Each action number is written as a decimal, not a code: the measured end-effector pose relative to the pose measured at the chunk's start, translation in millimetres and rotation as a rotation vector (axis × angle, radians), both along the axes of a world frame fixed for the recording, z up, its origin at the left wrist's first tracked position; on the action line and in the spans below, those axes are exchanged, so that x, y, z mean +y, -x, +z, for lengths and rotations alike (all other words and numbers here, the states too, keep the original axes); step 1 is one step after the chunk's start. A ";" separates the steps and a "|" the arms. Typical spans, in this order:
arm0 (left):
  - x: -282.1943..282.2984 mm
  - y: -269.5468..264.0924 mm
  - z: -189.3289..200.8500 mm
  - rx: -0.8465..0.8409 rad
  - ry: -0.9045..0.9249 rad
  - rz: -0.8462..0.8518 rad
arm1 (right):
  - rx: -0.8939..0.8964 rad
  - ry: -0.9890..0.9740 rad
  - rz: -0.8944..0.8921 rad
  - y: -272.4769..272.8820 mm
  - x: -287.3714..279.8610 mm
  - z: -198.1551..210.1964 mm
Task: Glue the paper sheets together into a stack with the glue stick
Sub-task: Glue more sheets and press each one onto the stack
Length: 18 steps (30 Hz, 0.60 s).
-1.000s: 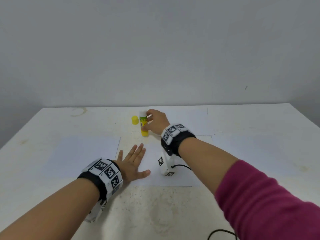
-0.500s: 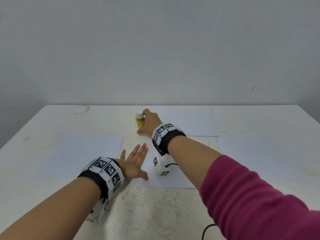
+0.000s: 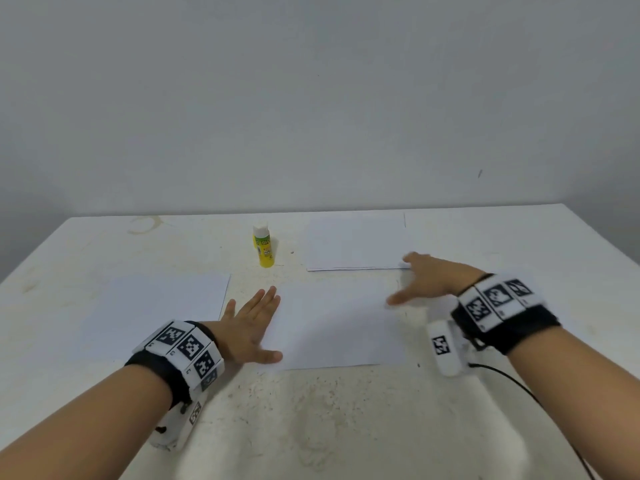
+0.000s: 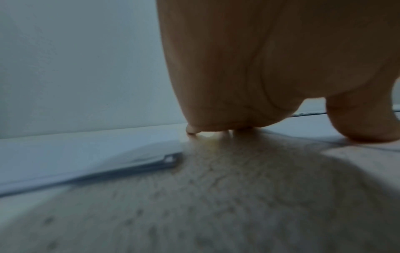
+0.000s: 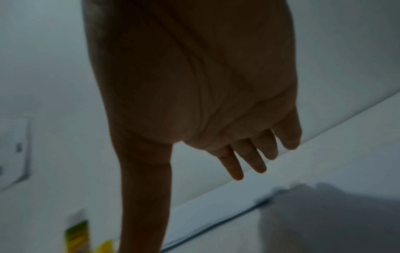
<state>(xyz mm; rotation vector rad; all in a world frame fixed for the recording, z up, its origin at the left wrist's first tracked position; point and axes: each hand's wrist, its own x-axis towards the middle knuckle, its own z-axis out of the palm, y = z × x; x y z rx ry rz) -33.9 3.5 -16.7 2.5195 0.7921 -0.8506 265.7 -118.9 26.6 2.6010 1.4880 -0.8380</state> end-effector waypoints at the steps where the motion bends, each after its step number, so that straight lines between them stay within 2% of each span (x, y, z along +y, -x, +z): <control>1: 1.4 0.0 -1.5 0.005 -0.008 -0.009 | -0.058 0.064 -0.023 -12.9 -11.0 -5.2; 4: 3.2 -0.1 -2.0 0.002 -0.018 -0.035 | -0.169 0.194 -0.073 -38.4 -38.5 -19.7; 6: 2.0 -1.4 -0.2 0.010 -0.024 -0.036 | -0.182 0.212 -0.100 -47.1 -51.1 -27.6; 14: -5.1 -10.9 6.2 0.010 -0.033 -0.019 | -0.095 0.112 -0.145 -52.0 -65.0 -38.4; 18: -7.4 -15.9 9.4 0.018 -0.114 -0.060 | -0.061 0.079 -0.142 -54.6 -68.9 -37.9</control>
